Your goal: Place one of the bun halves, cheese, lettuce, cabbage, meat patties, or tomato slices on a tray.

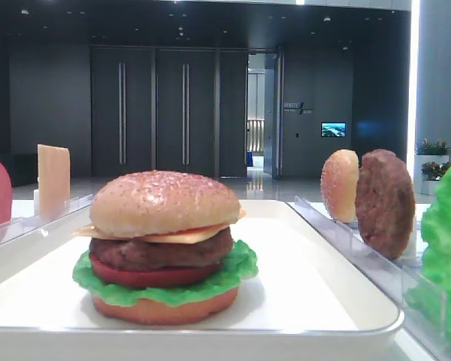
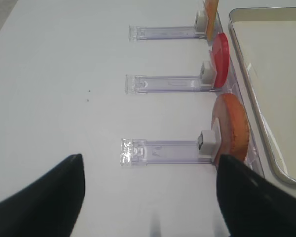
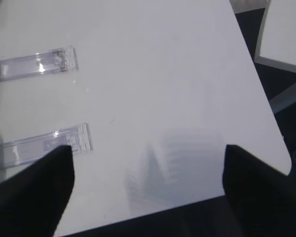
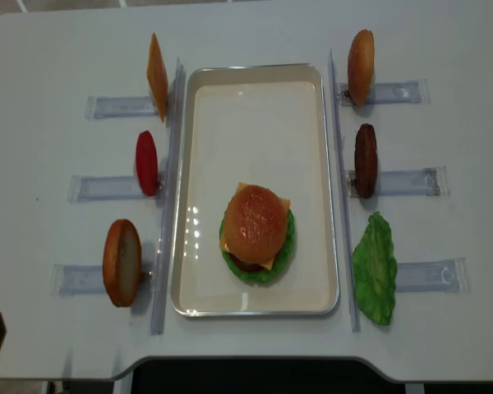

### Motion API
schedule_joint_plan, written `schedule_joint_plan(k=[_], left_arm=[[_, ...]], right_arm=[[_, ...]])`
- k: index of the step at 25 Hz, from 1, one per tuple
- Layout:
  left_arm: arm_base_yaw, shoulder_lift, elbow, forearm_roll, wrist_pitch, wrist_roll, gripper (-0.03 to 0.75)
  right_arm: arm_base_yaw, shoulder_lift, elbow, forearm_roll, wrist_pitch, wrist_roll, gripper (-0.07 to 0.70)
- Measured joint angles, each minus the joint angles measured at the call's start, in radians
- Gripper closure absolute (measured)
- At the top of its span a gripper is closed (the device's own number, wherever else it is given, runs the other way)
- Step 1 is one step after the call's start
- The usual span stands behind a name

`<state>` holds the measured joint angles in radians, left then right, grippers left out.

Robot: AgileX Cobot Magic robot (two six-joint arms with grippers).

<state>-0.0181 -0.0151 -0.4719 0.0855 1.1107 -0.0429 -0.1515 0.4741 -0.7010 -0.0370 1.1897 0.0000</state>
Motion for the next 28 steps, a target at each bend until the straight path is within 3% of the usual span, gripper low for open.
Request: schedule_joint_plan(k=[8, 15, 28], left_arm=[[0.000, 0.000, 0.000, 0.000, 0.000, 0.000, 0.079], [0.000, 0.000, 0.000, 0.000, 0.000, 0.000, 0.079], [0.000, 0.000, 0.000, 0.000, 0.000, 0.000, 0.079]], right_arm=[[0.000, -0.287, 0.102, 0.010, 0.035, 0.019, 0.050], [0.000, -0.458, 0.158, 0.054, 0.009, 0.018, 0.050], [0.000, -0.482, 0.195, 0.058, -0.052, 0.000, 0.050]])
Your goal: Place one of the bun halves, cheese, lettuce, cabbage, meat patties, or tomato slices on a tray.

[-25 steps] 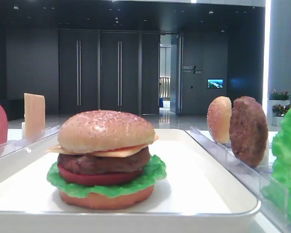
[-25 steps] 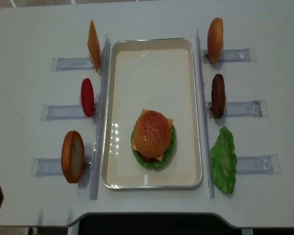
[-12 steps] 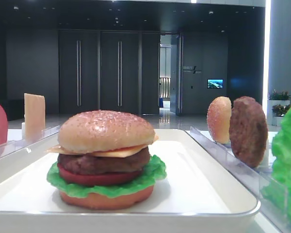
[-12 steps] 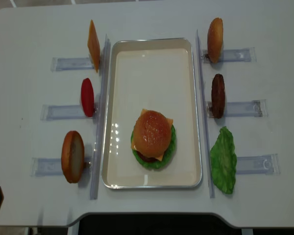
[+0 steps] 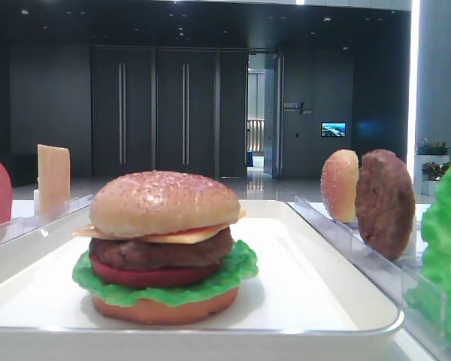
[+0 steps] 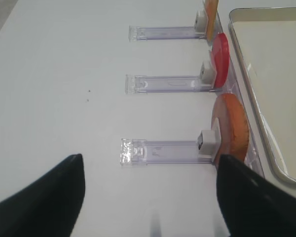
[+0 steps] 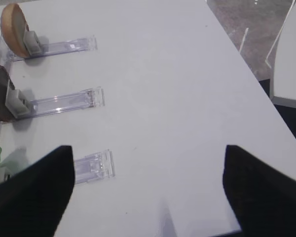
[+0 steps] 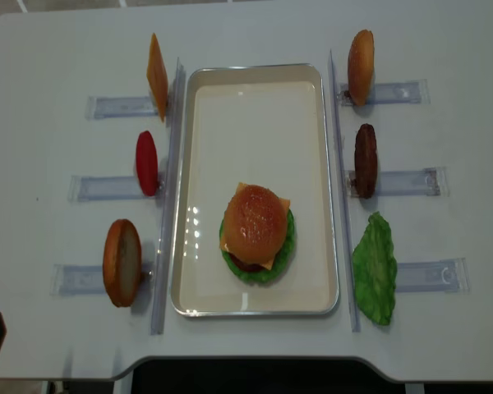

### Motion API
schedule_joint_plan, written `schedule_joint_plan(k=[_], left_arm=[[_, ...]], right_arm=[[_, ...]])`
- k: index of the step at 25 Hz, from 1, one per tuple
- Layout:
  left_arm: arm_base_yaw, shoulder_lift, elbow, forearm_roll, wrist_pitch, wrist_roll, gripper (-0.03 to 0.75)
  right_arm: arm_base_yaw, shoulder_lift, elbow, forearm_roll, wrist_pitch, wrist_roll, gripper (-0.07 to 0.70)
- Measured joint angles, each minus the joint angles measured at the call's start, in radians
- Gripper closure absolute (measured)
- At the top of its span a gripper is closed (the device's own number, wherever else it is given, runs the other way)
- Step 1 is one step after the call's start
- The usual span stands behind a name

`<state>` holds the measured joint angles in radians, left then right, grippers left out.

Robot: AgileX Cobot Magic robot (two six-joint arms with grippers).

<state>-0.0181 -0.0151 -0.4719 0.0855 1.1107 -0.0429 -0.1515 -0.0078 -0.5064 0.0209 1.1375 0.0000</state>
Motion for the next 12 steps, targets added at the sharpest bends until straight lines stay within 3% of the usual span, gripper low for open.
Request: schedule_joint_plan(k=[12], left_arm=[[0.000, 0.000, 0.000, 0.000, 0.000, 0.000, 0.079]], right_arm=[[0.000, 0.000, 0.000, 0.001, -0.001, 0.000, 0.050]])
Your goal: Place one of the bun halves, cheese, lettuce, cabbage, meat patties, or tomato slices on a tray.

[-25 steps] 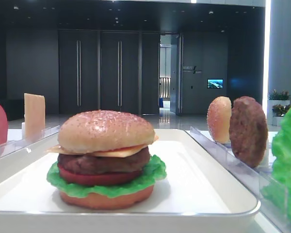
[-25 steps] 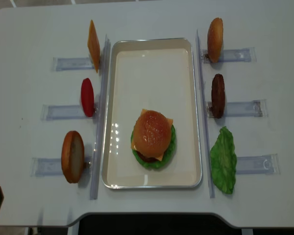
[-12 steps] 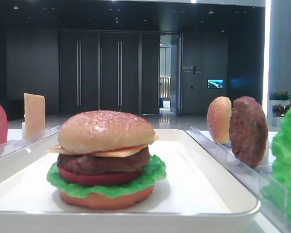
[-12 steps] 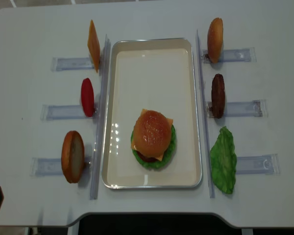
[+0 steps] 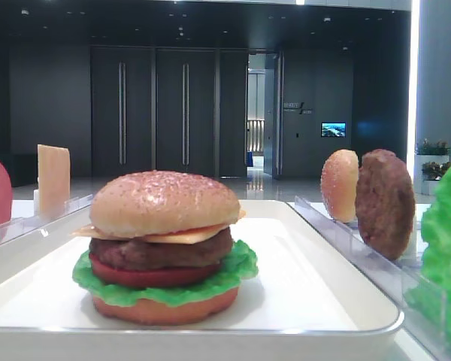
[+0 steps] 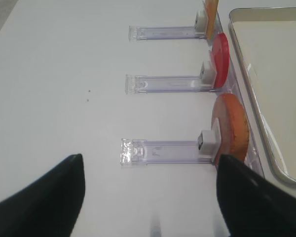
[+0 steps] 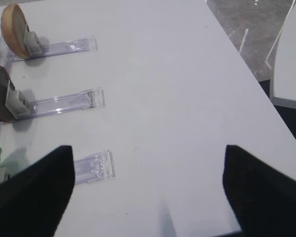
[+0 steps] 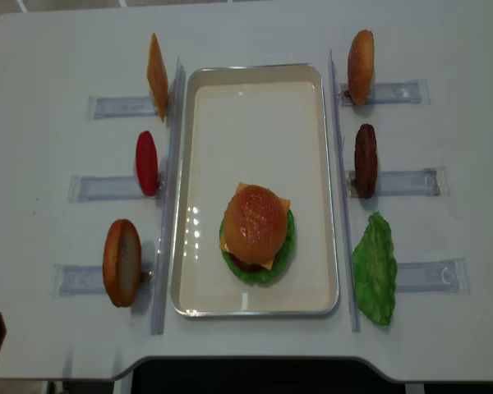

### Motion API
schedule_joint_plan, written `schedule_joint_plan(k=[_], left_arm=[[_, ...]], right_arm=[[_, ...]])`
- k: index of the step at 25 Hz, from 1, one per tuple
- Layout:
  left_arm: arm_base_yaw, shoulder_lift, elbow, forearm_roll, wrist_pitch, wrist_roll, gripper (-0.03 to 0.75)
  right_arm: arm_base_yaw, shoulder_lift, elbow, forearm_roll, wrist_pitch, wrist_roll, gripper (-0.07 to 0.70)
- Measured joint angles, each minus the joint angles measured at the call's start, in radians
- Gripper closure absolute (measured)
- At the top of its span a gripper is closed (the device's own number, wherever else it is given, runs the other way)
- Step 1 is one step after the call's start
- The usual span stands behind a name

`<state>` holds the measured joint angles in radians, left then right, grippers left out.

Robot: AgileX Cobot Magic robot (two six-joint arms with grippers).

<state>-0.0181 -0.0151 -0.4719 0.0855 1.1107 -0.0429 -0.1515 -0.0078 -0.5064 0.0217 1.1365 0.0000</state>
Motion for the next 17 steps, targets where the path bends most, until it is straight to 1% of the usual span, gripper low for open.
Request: schedule_joint_plan(k=[17], left_arm=[[0.000, 0.000, 0.000, 0.000, 0.000, 0.000, 0.079]], right_arm=[[0.000, 0.000, 0.000, 0.000, 0.000, 0.000, 0.050]])
